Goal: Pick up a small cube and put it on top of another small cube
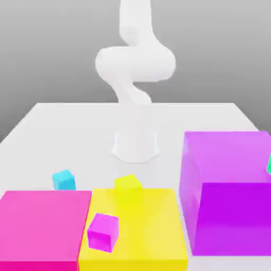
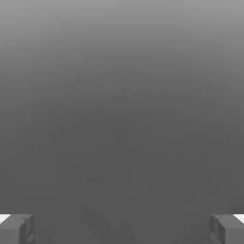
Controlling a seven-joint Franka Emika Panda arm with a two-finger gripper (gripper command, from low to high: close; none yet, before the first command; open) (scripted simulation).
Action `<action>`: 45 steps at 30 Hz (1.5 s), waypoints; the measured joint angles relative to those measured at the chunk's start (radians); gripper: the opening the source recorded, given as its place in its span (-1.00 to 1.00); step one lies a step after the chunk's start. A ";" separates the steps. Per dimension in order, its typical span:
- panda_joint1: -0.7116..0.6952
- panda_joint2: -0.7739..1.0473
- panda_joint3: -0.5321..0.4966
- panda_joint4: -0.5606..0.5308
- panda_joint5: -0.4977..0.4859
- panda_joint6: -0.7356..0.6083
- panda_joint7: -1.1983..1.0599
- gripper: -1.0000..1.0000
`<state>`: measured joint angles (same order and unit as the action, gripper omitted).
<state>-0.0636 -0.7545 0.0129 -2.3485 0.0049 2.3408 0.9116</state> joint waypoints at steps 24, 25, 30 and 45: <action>-0.593 0.439 0.089 -0.464 0.034 0.386 1.080 0.00; -0.616 0.457 0.090 -0.483 0.035 0.402 1.125 0.00; -0.728 0.548 0.095 -0.579 0.039 0.482 1.349 0.00; -0.759 0.904 -0.043 -0.617 -0.191 0.778 1.737 0.00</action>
<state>-0.8221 0.1499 -0.0303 -2.9654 -0.1864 3.1189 2.6484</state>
